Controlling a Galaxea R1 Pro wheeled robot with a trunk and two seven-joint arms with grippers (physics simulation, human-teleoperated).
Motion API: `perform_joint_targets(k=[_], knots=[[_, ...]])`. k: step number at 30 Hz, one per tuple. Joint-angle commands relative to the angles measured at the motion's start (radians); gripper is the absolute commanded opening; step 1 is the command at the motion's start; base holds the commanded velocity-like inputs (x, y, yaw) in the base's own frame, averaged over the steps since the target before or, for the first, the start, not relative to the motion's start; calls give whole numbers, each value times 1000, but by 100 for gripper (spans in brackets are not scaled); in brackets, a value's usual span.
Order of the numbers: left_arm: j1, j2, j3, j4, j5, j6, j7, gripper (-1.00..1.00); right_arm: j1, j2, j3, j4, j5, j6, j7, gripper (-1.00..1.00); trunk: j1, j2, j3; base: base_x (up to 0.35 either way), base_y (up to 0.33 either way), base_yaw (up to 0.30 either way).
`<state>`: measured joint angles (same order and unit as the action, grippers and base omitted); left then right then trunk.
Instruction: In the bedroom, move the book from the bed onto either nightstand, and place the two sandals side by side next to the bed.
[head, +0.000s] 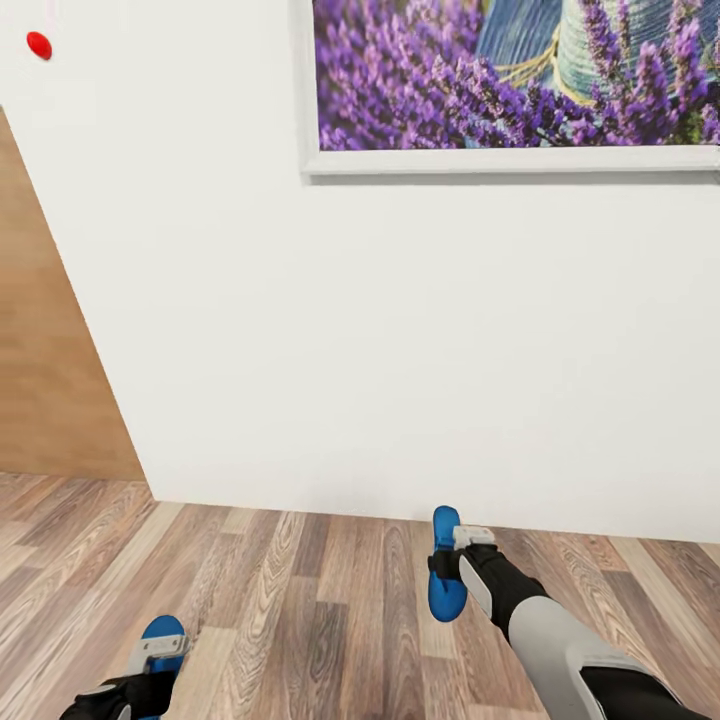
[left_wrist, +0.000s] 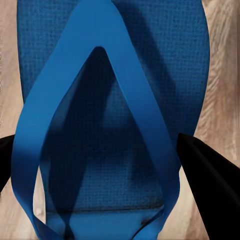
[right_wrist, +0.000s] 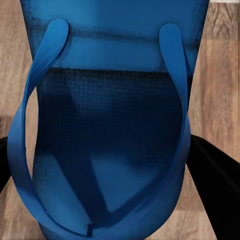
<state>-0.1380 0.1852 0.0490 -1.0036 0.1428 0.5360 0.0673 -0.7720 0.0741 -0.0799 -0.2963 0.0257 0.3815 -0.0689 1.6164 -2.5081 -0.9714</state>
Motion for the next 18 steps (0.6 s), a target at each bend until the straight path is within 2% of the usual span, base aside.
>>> perform_joint_targets(k=[1,9,18], knots=[[0,0,-1,-1,10,0,6,-100,1,1,-8,-2,2,4,-2,-100,-1,0,3,0,0,0],[-1,-4,-2,60,11,-38,6,-100,9,1,-8,-3,3,2,-2,-100,-4,2,34,0,0,0],[-1,-2,-3,79,12,-70,6,-100,15,1,3,-2,2,2,-2,-100,-8,4,69,0,0,0]])
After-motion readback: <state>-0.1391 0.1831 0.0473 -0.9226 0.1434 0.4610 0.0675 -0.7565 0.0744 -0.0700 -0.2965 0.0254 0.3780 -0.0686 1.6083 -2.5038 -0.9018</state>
